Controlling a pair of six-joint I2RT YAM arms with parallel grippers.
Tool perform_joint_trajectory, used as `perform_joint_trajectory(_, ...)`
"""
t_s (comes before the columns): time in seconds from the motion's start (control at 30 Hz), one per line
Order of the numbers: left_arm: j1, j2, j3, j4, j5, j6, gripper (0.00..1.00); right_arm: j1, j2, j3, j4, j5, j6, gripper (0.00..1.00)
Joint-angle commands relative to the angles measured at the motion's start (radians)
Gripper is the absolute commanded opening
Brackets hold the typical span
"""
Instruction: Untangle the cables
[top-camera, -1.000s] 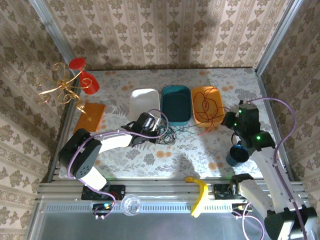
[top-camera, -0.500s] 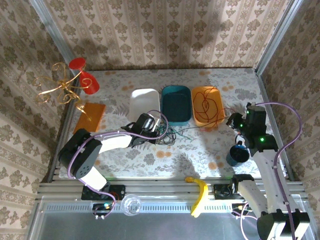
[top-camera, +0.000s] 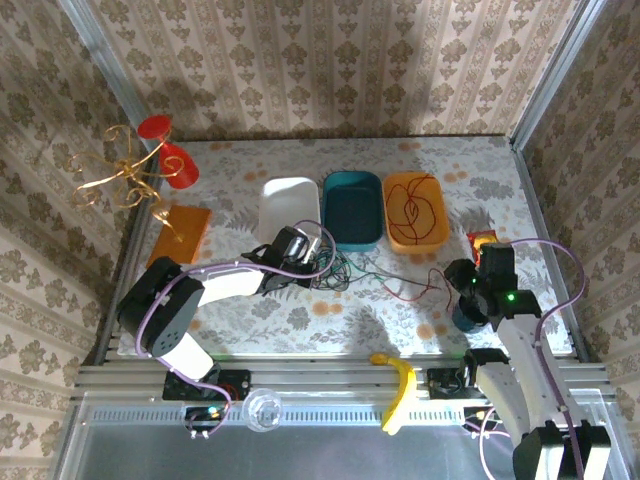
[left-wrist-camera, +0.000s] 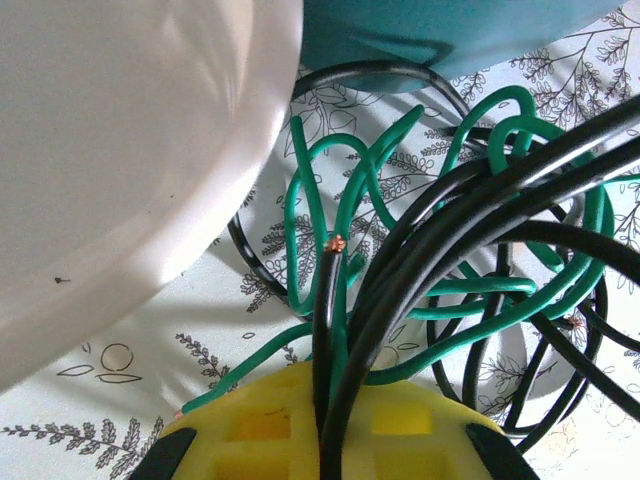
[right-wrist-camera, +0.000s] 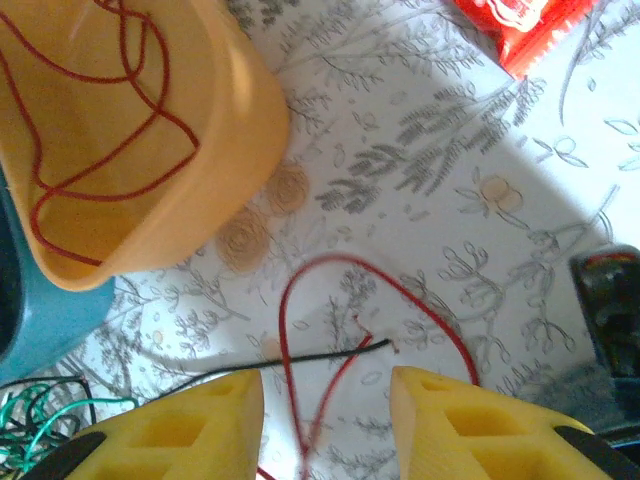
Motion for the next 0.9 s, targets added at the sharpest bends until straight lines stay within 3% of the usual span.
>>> perform_joint_trajectory(0.0,0.007,0.027,-0.005,-0.069,0.002,-0.003,0.00,0.003,0.048,-0.012,0.000,-0.015,0.008,0.41)
perform_joint_trajectory(0.17,0.006,0.038,0.000,-0.068,0.003,-0.006,0.00,0.003,0.107,-0.001,0.021,-0.057,-0.042,0.43)
perform_joint_trajectory(0.37,0.007,0.047,0.001,-0.060,0.005,-0.007,0.00,0.006,0.151,0.028,-0.073,-0.079,-0.110,0.45)
perform_joint_trajectory(0.87,0.005,0.068,0.027,-0.071,0.017,-0.001,0.00,0.011,0.006,0.102,-0.196,0.027,-0.132,0.45)
